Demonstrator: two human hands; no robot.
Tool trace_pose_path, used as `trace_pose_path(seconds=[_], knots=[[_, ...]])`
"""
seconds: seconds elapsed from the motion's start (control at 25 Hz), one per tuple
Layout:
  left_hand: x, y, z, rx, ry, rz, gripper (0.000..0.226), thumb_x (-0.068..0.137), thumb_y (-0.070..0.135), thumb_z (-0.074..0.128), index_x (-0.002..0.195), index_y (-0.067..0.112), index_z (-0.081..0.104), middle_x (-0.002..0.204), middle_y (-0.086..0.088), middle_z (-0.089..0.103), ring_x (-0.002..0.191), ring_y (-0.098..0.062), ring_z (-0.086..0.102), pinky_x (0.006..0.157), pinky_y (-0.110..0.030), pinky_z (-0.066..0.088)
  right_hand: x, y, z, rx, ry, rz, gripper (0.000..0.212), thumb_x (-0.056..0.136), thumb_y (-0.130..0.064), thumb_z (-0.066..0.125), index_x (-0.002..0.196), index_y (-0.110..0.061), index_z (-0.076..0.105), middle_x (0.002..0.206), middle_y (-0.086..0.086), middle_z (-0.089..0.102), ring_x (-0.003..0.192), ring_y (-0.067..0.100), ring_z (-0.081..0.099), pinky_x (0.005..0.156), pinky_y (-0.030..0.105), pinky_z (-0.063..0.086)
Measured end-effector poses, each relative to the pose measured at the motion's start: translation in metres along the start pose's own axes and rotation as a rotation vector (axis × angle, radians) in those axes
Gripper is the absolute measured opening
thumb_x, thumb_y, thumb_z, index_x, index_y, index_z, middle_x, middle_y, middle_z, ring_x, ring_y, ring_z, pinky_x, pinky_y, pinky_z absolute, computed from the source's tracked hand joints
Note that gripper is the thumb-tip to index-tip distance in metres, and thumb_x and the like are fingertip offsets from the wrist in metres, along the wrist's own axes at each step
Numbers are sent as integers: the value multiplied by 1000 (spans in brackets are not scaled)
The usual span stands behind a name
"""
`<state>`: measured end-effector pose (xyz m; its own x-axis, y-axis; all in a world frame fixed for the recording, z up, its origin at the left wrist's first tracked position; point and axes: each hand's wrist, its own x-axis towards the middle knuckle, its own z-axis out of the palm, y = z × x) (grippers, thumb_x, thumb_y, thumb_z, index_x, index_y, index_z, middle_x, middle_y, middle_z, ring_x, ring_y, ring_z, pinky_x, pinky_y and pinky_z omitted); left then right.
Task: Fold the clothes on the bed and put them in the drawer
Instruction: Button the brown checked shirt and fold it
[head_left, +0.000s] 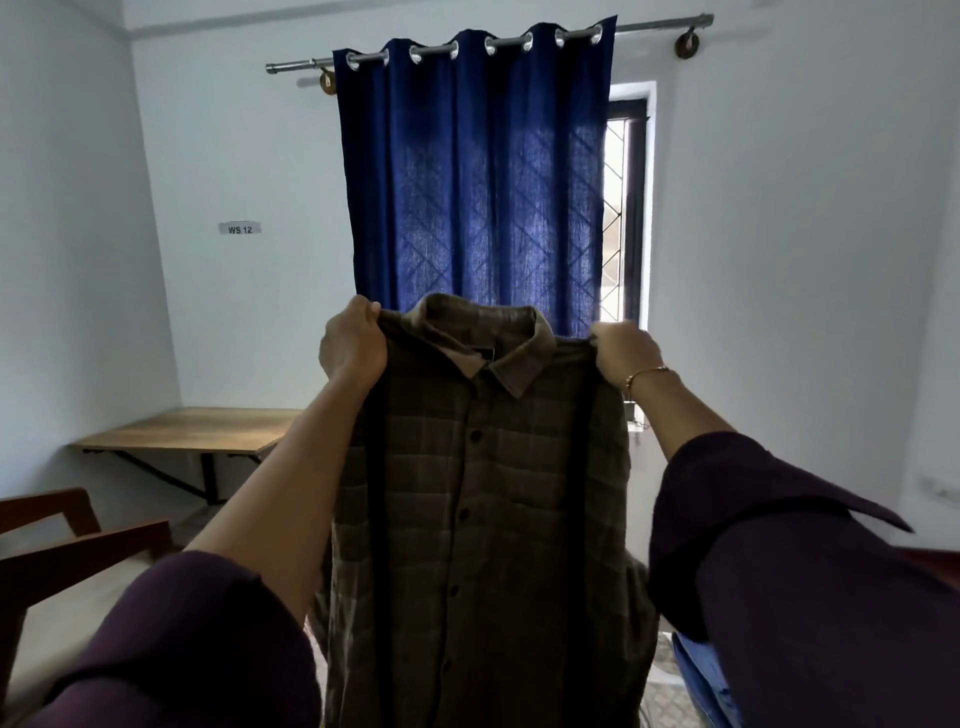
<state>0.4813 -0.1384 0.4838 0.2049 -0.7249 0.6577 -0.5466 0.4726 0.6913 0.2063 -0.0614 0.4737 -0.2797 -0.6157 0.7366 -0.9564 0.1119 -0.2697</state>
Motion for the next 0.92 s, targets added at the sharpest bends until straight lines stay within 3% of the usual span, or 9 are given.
trace_pose_path(seconds=[0.12, 0.24, 0.4, 0.52, 0.64, 0.72, 0.8, 0.84, 0.92], knots=[[-7, 7, 5, -69, 91, 153, 30, 101, 23, 36, 96, 4, 58, 96, -16, 63, 86, -27, 54, 69, -32, 35, -6, 1, 10, 58, 107, 181, 25, 93, 1, 33, 110, 6, 51, 109, 28, 58, 101, 42, 56, 81, 40, 44], [6, 18, -3, -256, -60, 352, 26, 94, 28, 54, 86, 5, 62, 85, -11, 64, 77, -17, 52, 70, -33, 41, 8, 5, 4, 259, 107, 287, 25, 90, 5, 33, 109, 11, 49, 112, 31, 56, 104, 42, 54, 79, 36, 41], [19, 3, -18, 242, -340, 636, 33, 83, 36, 67, 92, 4, 65, 88, -13, 67, 86, -29, 60, 70, -35, 41, 8, 14, -4, 134, 56, 102, 19, 89, 2, 40, 98, 10, 55, 101, 28, 59, 94, 38, 57, 70, 33, 39], [8, -11, -13, 553, -198, 543, 21, 94, 18, 51, 103, 7, 66, 107, -16, 62, 106, -35, 51, 78, -38, 40, 2, 17, 0, -63, 88, 70, 23, 88, 5, 38, 99, 6, 59, 102, 27, 60, 96, 41, 58, 76, 39, 45], [-1, -26, -8, 573, -150, 184, 28, 90, -1, 44, 112, 0, 61, 115, -22, 58, 109, -40, 52, 85, -42, 44, -7, 23, 3, -97, 93, 196, 28, 90, 6, 36, 112, 7, 54, 113, 28, 57, 105, 44, 55, 88, 44, 44], [-7, -33, -1, 256, -330, 33, 26, 87, -5, 47, 112, -3, 57, 110, -23, 62, 92, -38, 65, 68, -36, 50, -15, 25, 7, -65, 18, 211, 28, 90, 5, 36, 113, 7, 52, 114, 30, 56, 106, 44, 54, 88, 43, 44], [-35, -36, 13, -81, -650, -74, 31, 88, -4, 53, 119, -1, 49, 104, -17, 62, 55, -25, 68, 41, -24, 43, -19, 18, 10, -38, -28, 155, 27, 89, 4, 37, 110, 7, 53, 112, 30, 56, 104, 43, 55, 84, 39, 44], [-53, -39, 23, -122, -799, -107, 39, 87, -2, 57, 124, 2, 43, 108, -15, 59, 46, -19, 65, 36, -20, 41, -18, 12, 12, -20, -30, 127, 27, 89, 3, 38, 110, 6, 54, 113, 29, 55, 104, 41, 55, 84, 38, 43], [-92, -48, 50, -88, -974, -147, 59, 86, -3, 62, 136, 5, 33, 127, -15, 50, 58, -24, 67, 39, -19, 47, -13, 3, 12, 45, -41, 97, 27, 89, 2, 37, 109, 4, 56, 113, 26, 55, 105, 39, 53, 81, 33, 40]])
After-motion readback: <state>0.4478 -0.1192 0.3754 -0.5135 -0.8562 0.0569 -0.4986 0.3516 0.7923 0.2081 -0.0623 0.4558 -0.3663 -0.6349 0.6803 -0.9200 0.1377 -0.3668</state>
